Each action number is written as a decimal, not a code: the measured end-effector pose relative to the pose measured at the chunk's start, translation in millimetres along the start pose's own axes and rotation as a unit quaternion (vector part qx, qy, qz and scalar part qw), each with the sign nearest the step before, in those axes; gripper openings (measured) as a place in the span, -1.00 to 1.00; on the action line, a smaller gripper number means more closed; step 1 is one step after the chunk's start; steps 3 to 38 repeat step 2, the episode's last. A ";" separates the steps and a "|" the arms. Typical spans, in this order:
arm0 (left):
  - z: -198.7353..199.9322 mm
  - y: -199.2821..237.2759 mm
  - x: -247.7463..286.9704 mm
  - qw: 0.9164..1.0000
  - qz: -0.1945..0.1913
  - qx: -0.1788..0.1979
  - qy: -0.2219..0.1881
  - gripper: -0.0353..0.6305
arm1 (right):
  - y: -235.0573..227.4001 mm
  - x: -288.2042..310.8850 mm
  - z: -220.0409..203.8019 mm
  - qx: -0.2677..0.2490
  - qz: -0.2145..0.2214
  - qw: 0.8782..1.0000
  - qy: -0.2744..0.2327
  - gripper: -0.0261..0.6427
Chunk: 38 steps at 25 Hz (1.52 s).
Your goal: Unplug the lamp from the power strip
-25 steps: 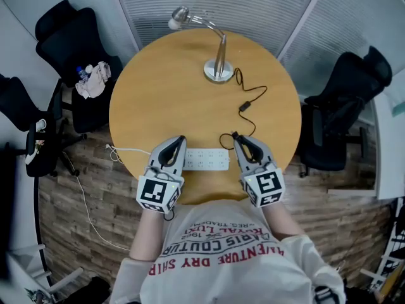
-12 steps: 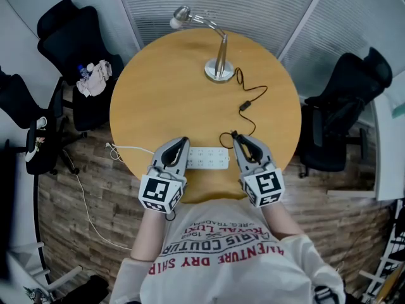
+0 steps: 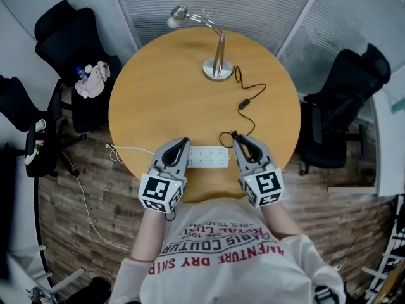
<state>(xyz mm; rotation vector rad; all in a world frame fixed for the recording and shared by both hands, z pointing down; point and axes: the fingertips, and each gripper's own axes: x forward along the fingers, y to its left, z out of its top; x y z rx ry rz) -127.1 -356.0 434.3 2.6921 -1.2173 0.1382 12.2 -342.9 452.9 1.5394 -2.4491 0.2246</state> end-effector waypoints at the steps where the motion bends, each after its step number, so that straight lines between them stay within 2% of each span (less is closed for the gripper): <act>1: -0.5 -0.7 0.1 1.000 -0.002 0.000 0.001 -0.81 | 0.2 -0.2 -0.7 0.001 0.000 1.000 0.001 -0.71; 38: -1.0 -1.5 0.1 1.000 -0.003 0.000 0.002 -0.81 | 0.3 -0.3 -1.4 0.002 -0.001 1.000 0.001 -0.71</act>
